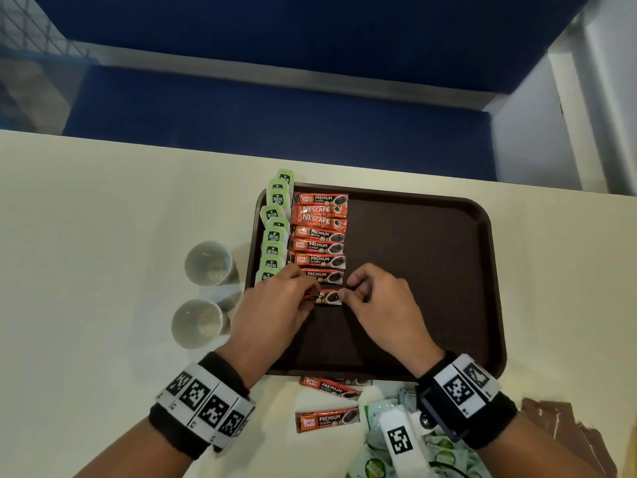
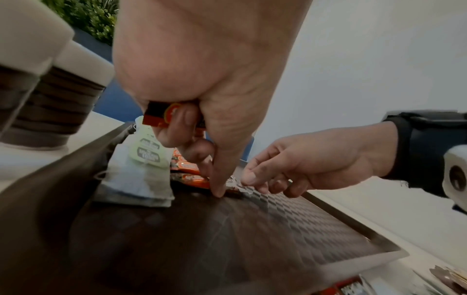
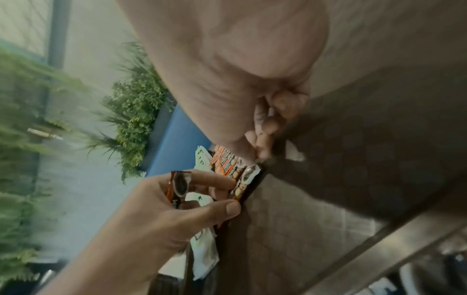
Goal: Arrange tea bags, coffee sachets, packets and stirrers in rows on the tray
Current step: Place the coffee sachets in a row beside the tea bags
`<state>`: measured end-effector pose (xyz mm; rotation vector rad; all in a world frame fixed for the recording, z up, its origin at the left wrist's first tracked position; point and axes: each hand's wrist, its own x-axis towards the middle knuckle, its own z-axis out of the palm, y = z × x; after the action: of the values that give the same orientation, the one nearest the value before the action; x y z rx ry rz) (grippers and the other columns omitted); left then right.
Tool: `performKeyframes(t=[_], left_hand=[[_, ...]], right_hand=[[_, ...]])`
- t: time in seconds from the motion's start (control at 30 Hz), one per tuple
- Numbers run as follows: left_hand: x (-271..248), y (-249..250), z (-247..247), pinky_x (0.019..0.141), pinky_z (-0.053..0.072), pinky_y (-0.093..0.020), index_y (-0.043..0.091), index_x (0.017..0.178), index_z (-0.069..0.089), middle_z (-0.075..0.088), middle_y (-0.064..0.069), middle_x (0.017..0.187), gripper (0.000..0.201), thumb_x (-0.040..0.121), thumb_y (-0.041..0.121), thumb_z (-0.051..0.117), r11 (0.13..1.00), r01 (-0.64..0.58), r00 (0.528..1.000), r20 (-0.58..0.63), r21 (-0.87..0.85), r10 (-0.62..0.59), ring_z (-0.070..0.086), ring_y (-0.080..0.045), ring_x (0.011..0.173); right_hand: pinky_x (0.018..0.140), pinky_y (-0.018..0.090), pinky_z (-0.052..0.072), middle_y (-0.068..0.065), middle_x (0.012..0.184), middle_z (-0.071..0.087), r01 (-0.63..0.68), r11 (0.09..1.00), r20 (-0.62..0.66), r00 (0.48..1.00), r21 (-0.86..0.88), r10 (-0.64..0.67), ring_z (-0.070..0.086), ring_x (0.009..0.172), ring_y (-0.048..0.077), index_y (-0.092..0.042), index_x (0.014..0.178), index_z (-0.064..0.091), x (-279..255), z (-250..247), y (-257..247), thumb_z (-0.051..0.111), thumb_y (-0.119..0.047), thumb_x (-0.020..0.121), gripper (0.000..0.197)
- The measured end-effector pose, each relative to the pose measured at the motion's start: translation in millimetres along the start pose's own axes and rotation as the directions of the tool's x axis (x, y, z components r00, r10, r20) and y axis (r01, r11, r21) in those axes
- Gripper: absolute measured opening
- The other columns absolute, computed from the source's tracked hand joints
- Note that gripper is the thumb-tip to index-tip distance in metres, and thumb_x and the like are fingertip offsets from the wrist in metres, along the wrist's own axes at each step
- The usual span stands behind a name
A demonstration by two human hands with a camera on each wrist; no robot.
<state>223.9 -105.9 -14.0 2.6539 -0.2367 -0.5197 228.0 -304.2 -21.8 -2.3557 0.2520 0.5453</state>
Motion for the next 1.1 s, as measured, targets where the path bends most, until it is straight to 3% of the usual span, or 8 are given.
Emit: performKeyframes(t=[0.2, 0.5, 0.73, 0.8, 0.87, 0.93, 1.0, 1.1], left_hand=[[1, -2, 2, 0.080, 0.062, -0.042, 0.028, 0.122, 0.075, 0.066, 0.010, 0.122, 0.027, 0.096, 0.030, 0.078, 1.000, -0.007, 0.999, -0.046, -0.004, 0.007, 0.072, -0.019, 0.103], [7, -3, 6, 0.077, 0.063, -0.044, 0.028, 0.120, 0.076, 0.067, 0.010, 0.118, 0.026, 0.094, 0.029, 0.080, 1.000, -0.025, 0.995, -0.095, 0.001, 0.025, 0.073, -0.021, 0.098], [6, 1, -1, 0.091, 0.061, -0.040, 0.028, 0.131, 0.074, 0.067, 0.009, 0.128, 0.041, 0.091, 0.030, 0.084, 0.995, -0.025, 0.997, -0.068, -0.092, 0.019, 0.070, -0.017, 0.113], [6, 3, -6, 0.094, 0.059, -0.027, 0.028, 0.137, 0.068, 0.071, 0.010, 0.119, 0.051, 0.089, 0.028, 0.087, 0.958, -0.004, 0.992, -0.120, -0.288, -0.032, 0.069, -0.004, 0.105], [6, 8, -15, 0.081, 0.053, -0.009, 0.031, 0.143, 0.056, 0.071, 0.012, 0.100, 0.061, 0.090, 0.023, 0.086, 0.866, 0.044, 0.987, -0.115, -0.498, -0.116, 0.068, 0.004, 0.086], [7, 13, -24, 0.078, 0.052, -0.007, 0.030, 0.151, 0.042, 0.071, 0.007, 0.096, 0.074, 0.091, 0.017, 0.084, 0.768, 0.083, 0.991, -0.027, -0.635, -0.130, 0.070, 0.002, 0.087], [8, 17, -33, 0.082, 0.051, -0.004, 0.030, 0.156, 0.029, 0.071, 0.009, 0.104, 0.086, 0.091, 0.017, 0.085, 0.722, 0.114, 0.993, 0.097, -0.683, -0.065, 0.069, 0.006, 0.098], [8, 23, -46, 0.081, 0.057, -0.011, 0.034, 0.153, 0.025, 0.069, 0.008, 0.121, 0.090, 0.089, 0.016, 0.087, 0.650, 0.170, 0.972, 0.236, -0.740, 0.015, 0.073, 0.001, 0.100]], right_hand=[[0.067, 0.031, 0.052, -0.015, 0.088, 0.060, 0.171, 0.974, -0.007, 0.985, -0.150, -0.174, 0.059, 0.080, 0.005, -0.036, 0.097, 0.059, -7, 0, -9, 0.078, -0.036, 0.094, 0.019], [0.065, 0.032, 0.052, -0.015, 0.089, 0.061, 0.160, 0.979, -0.053, 0.984, -0.129, -0.168, 0.060, 0.079, 0.006, -0.035, 0.095, 0.060, -1, -1, -9, 0.073, -0.035, 0.098, 0.013], [0.064, 0.031, 0.053, -0.015, 0.086, 0.062, 0.184, 0.978, -0.091, 0.977, -0.094, -0.192, 0.060, 0.076, 0.005, -0.034, 0.094, 0.062, 5, -10, -5, 0.070, -0.030, 0.100, 0.010], [0.065, 0.030, 0.053, -0.015, 0.087, 0.063, 0.206, 0.978, -0.112, 0.972, -0.034, -0.208, 0.061, 0.079, 0.004, -0.033, 0.094, 0.065, 8, -12, -5, 0.071, -0.026, 0.099, 0.012], [0.073, 0.032, 0.057, -0.013, 0.094, 0.066, 0.230, 0.970, -0.133, 0.967, 0.078, -0.218, 0.065, 0.086, 0.005, -0.030, 0.097, 0.069, 10, -15, -8, 0.073, -0.019, 0.099, 0.012], [0.083, 0.034, 0.058, -0.008, 0.103, 0.070, 0.235, 0.933, -0.095, 0.972, 0.273, -0.216, 0.069, 0.096, 0.009, -0.028, 0.104, 0.074, 9, -22, -16, 0.075, -0.018, 0.099, 0.011], [0.083, 0.025, 0.057, -0.005, 0.106, 0.075, 0.193, 0.863, 0.044, 0.970, 0.467, -0.240, 0.071, 0.100, 0.008, -0.026, 0.115, 0.075, 3, -32, -29, 0.073, -0.026, 0.101, 0.014], [0.083, 0.022, 0.057, -0.006, 0.106, 0.077, 0.164, 0.834, 0.167, 0.942, 0.527, -0.292, 0.073, 0.100, 0.009, -0.024, 0.117, 0.077, -5, -41, -43, 0.073, -0.030, 0.100, 0.018]])
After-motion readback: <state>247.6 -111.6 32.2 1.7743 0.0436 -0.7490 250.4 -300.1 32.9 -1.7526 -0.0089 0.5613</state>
